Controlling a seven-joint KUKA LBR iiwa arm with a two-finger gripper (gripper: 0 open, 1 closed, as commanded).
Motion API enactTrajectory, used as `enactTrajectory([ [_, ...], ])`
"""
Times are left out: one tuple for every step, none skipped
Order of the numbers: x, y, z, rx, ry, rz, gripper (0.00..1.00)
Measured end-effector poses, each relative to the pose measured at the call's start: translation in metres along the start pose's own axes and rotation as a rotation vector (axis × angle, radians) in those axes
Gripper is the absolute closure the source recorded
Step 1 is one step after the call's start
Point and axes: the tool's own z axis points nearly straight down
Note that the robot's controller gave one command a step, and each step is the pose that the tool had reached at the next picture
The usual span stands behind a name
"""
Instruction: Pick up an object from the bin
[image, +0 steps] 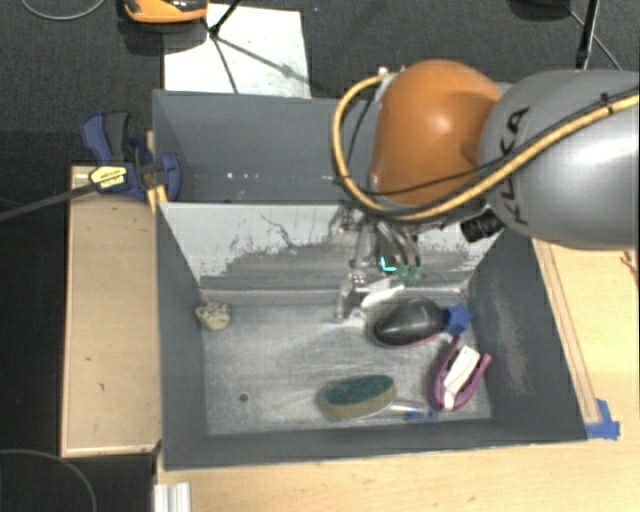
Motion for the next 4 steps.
enactTrajectory([
  [0.081, -0.046, 0.144, -0.007, -0.024, 0.018, 0.00],
  [0.101, -0.148, 0.125, 0.003, -0.032, -0.008, 0.00],
  [0.093, -0.168, 0.126, -0.015, -0.026, -0.234, 0.00],
  [0.076, -0.162, 0.149, -0.024, 0.009, -0.339, 0.00],
])
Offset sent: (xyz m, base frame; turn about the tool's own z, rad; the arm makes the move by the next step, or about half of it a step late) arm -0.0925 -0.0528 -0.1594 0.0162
